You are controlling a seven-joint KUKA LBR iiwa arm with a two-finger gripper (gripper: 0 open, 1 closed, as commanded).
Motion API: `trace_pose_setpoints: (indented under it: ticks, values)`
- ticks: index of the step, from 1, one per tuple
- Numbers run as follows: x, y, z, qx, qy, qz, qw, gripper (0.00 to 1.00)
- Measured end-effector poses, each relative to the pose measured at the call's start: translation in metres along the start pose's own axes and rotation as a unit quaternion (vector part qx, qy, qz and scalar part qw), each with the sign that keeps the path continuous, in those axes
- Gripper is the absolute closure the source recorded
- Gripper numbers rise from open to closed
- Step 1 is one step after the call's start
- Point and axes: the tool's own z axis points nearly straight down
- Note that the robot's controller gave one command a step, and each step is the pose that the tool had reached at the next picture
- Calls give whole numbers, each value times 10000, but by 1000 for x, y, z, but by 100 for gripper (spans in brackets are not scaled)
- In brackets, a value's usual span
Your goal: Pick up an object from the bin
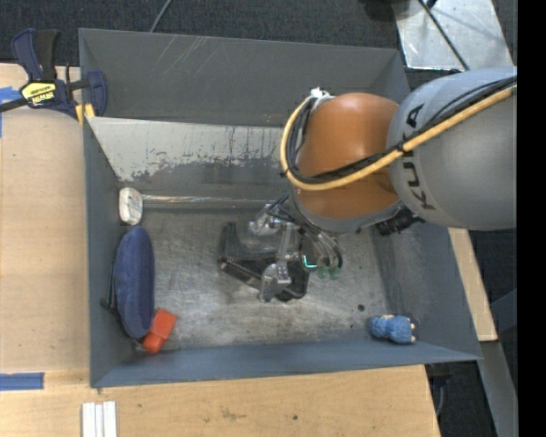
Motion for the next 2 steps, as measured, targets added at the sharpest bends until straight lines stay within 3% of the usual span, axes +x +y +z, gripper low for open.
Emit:
trace_pose_setpoints:
  ticks: [1,2]
  values:
    - [-11,-16,38,-2,-19,1617,9868,0]
    - [-10,-24,42,-6,-13,2954,9554,0]
